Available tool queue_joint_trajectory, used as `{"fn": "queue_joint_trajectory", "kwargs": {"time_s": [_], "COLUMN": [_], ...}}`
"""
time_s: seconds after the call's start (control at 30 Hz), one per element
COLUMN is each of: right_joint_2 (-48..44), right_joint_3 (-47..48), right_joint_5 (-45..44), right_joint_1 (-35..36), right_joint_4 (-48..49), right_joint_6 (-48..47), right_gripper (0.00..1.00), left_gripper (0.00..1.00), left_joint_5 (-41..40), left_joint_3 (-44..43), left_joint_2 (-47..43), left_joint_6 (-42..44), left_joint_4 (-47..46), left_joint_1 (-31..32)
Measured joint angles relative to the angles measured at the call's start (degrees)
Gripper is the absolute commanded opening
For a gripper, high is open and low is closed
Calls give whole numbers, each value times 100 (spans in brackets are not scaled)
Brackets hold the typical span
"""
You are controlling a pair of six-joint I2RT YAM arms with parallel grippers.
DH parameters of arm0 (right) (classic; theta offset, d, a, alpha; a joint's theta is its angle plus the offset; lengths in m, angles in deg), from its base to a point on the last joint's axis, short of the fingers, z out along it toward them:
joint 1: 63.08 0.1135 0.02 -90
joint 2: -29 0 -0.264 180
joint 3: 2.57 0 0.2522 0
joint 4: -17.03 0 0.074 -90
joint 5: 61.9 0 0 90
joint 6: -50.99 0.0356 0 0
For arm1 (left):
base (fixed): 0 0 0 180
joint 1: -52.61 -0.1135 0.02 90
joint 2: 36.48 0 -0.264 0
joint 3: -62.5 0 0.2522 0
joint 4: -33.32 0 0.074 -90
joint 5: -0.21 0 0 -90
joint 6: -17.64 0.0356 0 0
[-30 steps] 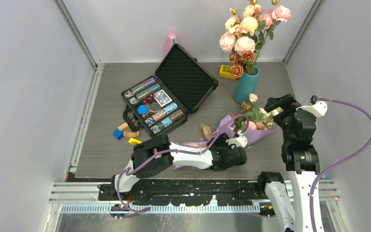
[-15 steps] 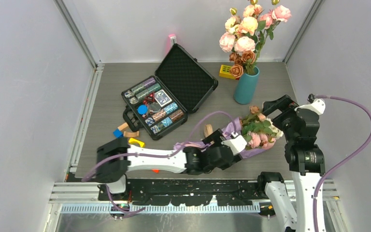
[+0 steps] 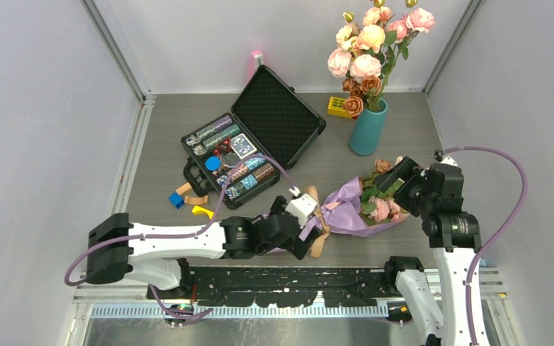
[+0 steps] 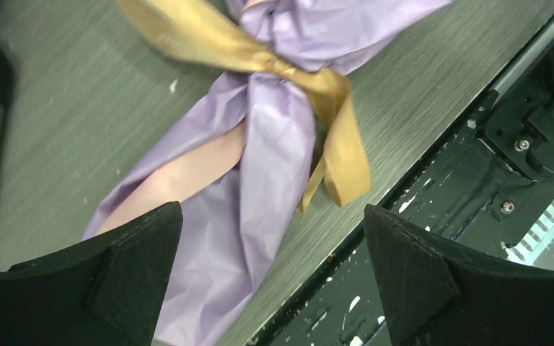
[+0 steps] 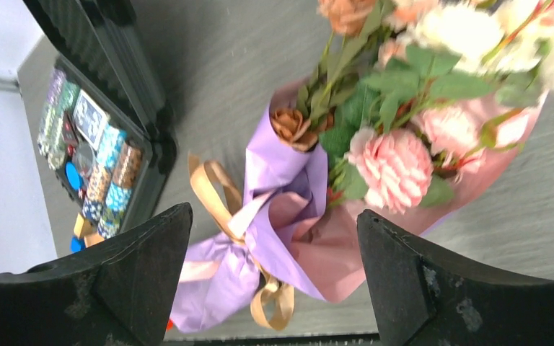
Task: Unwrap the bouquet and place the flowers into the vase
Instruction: Place the fake flower at the center of the board, then untie the ribbon from the wrapping paper.
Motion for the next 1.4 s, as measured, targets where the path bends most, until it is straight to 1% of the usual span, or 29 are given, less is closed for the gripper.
{"fn": "queue_joint_trajectory", "kwargs": {"time_s": [0.17,0.23,0.4,0.47,0.6,0.7,0.73,0.8,0.83,0.93,1.07,1.17,1.23,1.3,1.33,1.37,1.4], "right_joint_2": [22,103,573,828,1165,1449,1552,1762,1853,2081,2218,2302,2315,2315,2321,2332,2350], "right_joint_3": [-605,-896,-1436,-1539,-1670,-1770,-1794,-1801,-1801,-1801,-1799,-1799,-1799,-1799,-1803,-1812,-1827], "right_joint_5": [693,988,1558,1657,1727,1714,1676,1558,1480,1185,708,326,133,-26,-83,-136,-177], "right_joint_1": [0,0,0,7,81,260,363,625,752,1082,1478,1624,1674,1707,1718,1725,1731], "right_joint_4": [22,120,581,835,1360,1832,1967,2164,2258,2492,2608,2627,2656,2717,2754,2820,2892], "right_joint_6": [177,236,337,352,385,466,498,533,538,553,551,553,555,560,557,562,557], "right_gripper": [85,83,81,81,80,75,73,70,68,65,65,64,61,56,51,49,44], "left_gripper": [100,100,100,100,100,100,98,89,82,69,63,55,49,43,41,38,36], "left_joint_5": [243,308,455,503,656,866,940,1069,1123,1270,1447,1523,1547,1569,1589,1604,1609], "left_joint_3": [560,835,1296,1445,1790,2048,2103,2151,2153,2153,2153,2153,2153,2153,2153,2153,2153], "left_joint_2": [-695,-1119,-2105,-2420,-2780,-2820,-2796,-2717,-2656,-2481,-2221,-2048,-1947,-1873,-1847,-1810,-1779], "left_joint_6": [-769,-1093,-1711,-1943,-2341,-2540,-2592,-2669,-2682,-2686,-2645,-2623,-2614,-2597,-2590,-2577,-2564], "left_joint_4": [240,317,529,610,669,658,660,623,586,431,247,184,166,120,92,33,-7], "left_joint_1": [-498,-741,-1204,-1386,-1696,-1899,-1956,-2037,-2081,-2192,-2356,-2457,-2494,-2507,-2514,-2522,-2522]}}
